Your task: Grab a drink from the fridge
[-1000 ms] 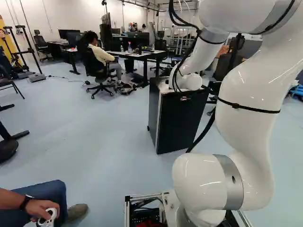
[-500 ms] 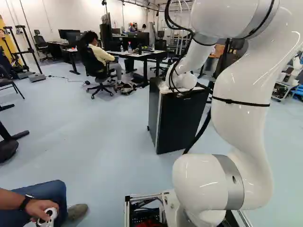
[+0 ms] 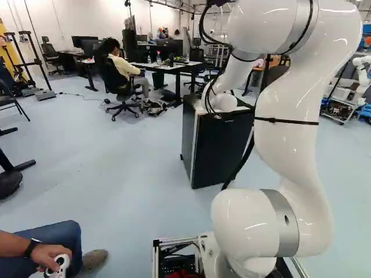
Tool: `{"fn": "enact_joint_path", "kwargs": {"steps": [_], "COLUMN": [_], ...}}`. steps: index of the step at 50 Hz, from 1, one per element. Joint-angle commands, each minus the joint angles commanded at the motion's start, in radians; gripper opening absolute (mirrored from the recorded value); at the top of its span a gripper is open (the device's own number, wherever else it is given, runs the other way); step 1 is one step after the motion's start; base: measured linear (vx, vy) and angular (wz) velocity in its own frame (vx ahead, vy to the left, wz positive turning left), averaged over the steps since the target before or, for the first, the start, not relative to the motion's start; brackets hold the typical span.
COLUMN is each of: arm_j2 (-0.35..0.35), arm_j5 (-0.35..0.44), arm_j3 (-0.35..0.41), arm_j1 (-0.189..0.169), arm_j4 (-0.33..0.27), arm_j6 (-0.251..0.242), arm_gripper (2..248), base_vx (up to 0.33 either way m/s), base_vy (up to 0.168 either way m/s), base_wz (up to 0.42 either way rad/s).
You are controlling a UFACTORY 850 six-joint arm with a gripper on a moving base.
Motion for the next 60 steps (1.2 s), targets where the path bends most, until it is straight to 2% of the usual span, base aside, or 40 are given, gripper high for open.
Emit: {"fn": "enact_joint_path", "kwargs": {"steps": [36, 60], "arm_j2": [-0.077, -0.148], "arm_j5": [0.122, 0.173], "arm_j3": [-0.010, -0.044], "arm_j1": [0.001, 0.003], "arm_j4": [0.002, 0.046], "arm_j6": [0.000, 0.000], "arm_gripper": [247, 247], "base_vx": [0.000, 0.000], "base_vy": [0.000, 0.000], "base_wz": [0.000, 0.000]}}
